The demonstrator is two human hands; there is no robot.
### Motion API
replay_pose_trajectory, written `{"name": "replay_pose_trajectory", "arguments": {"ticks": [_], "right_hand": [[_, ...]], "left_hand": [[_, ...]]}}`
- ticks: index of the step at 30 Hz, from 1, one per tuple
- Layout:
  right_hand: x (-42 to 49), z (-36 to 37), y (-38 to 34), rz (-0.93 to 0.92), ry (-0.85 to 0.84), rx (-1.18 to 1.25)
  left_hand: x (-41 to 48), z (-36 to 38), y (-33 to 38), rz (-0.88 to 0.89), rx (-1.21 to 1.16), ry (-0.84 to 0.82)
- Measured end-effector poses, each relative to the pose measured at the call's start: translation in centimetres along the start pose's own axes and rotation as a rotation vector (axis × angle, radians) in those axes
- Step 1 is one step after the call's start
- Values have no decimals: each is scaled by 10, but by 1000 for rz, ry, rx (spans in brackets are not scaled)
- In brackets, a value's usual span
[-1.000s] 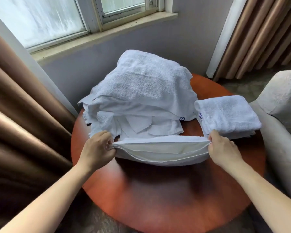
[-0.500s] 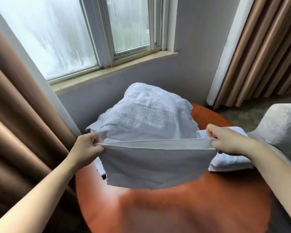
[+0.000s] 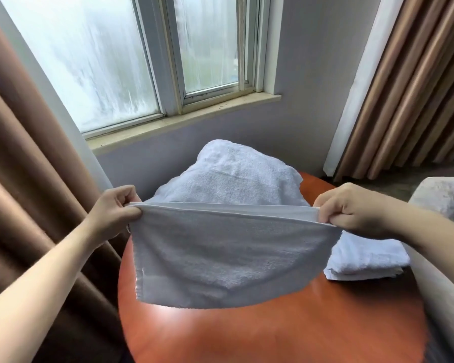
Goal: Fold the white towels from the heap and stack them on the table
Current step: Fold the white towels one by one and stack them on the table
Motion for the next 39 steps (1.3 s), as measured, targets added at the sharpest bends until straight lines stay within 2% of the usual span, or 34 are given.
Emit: {"name": "replay_pose_trajectory", "arguments": {"ticks": [2, 4, 9, 15, 17, 19, 23, 26, 29, 32, 34, 36, 39], "right_hand": [[1, 6, 3, 58, -94, -228], [-4, 15, 4, 93, -187, -318], [-19, 18, -2, 73, -327, -224], [-29, 16, 5, 11, -335, -92], [-28, 19, 7, -10, -231, -78], [-22, 20, 9, -36, -53, 79], [-5, 16, 25, 103, 190, 419], [5, 20, 36, 248, 344, 358], [7, 30, 41, 253, 499, 163], [4, 48, 47, 290, 493, 123], [2, 61, 49, 300, 448, 209], [2, 71, 50, 306, 409, 356], [2, 80, 53, 345, 374, 615]], "left_hand": [[2, 1, 9, 26, 20, -32], [3, 0, 12, 49, 54, -59], [-2, 0, 7, 64, 86, -95], [-6, -3, 8, 52, 90, -86], [-8, -4, 8, 40, 86, -66], [-11, -3, 5, 26, 91, -62], [-13, 2, -3, -9, 46, -12], [-14, 8, -3, 21, 66, 26], [-18, 14, 2, 92, 111, 48], [-29, 20, 3, 198, 205, -3], [-36, 24, -4, 216, 195, -53], [-40, 25, -13, 157, 148, -61], [-43, 29, -23, -26, 27, -49]]}}
Point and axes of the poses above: each hand's wrist, its own x-axis towards the middle knuckle, its own z-axis out of the palm, y = z × x, the point moved 3 cm from there along x, towards the middle knuckle, and after that the axes turned 9 degrees about z, right-handed, at the moved point
